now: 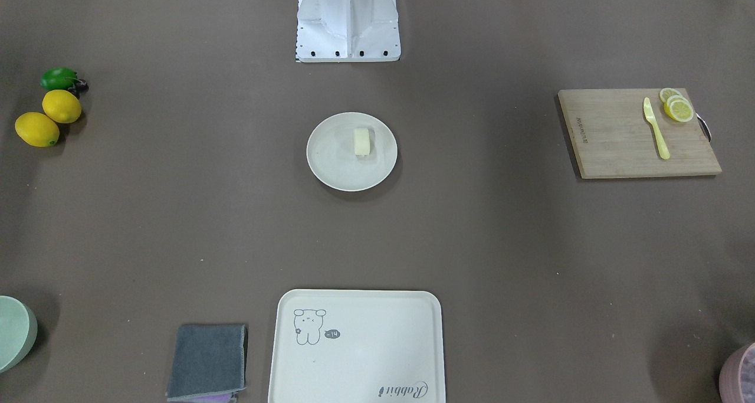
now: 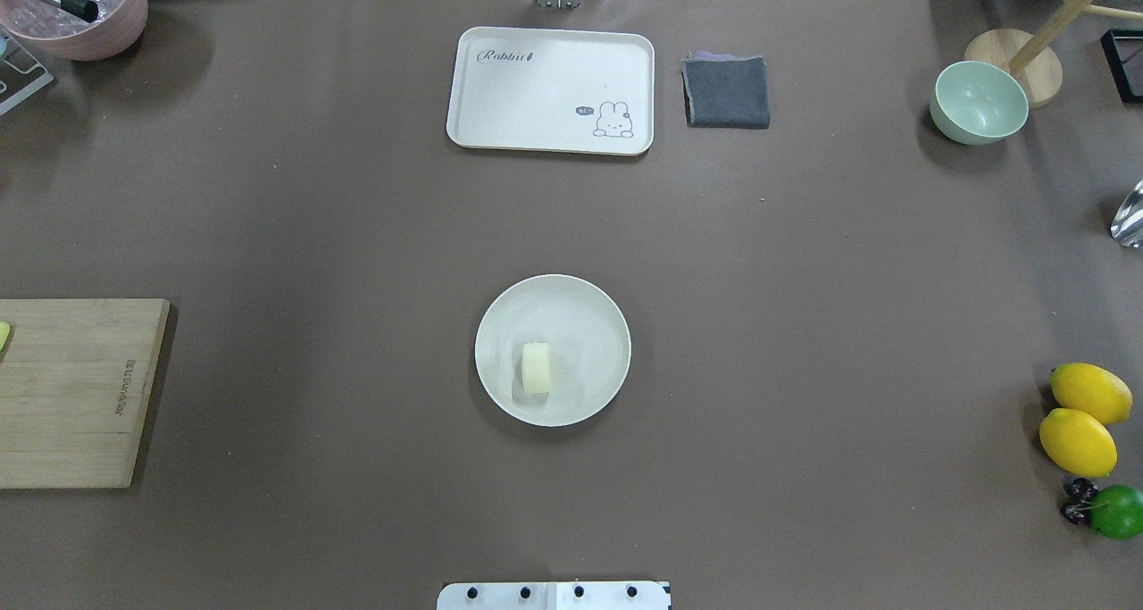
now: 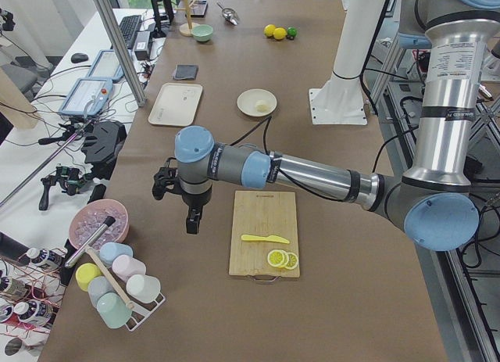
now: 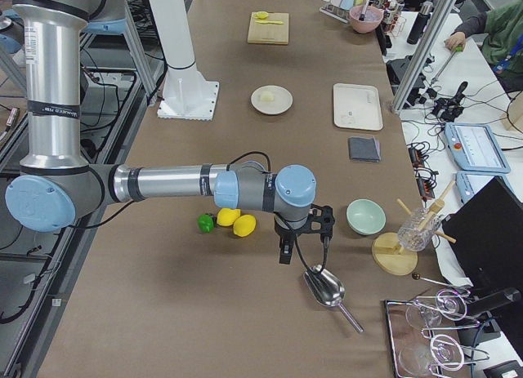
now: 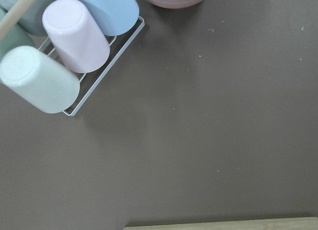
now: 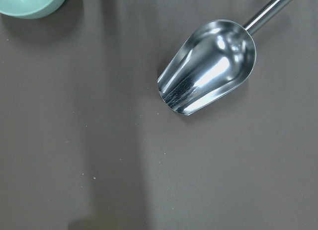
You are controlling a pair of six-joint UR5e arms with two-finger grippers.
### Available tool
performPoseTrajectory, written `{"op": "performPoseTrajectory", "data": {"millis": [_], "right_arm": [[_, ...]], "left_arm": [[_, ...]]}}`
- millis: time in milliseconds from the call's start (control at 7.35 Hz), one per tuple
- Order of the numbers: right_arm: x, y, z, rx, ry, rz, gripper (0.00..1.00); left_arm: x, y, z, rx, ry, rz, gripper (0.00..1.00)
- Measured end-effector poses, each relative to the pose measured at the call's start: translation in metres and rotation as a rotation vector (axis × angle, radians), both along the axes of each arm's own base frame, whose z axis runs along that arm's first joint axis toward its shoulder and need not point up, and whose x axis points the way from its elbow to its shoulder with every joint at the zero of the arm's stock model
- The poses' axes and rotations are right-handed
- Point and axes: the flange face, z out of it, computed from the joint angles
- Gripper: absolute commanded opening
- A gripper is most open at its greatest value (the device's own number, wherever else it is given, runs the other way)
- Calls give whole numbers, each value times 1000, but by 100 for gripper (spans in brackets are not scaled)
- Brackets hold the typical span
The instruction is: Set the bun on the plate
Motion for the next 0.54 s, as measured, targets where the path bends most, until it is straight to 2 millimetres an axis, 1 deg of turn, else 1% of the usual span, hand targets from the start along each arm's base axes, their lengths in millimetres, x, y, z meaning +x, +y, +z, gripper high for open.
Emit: {"op": "performPoseTrajectory", "data": {"millis": [272, 544], "right_arm": [[0, -1, -3, 7, -2, 0, 100], [0, -1, -4, 10, -2, -1, 100]], "left_arm": [[-3, 8, 9, -13, 2, -3, 98], [-3, 9, 11, -18, 2, -3, 98]]}}
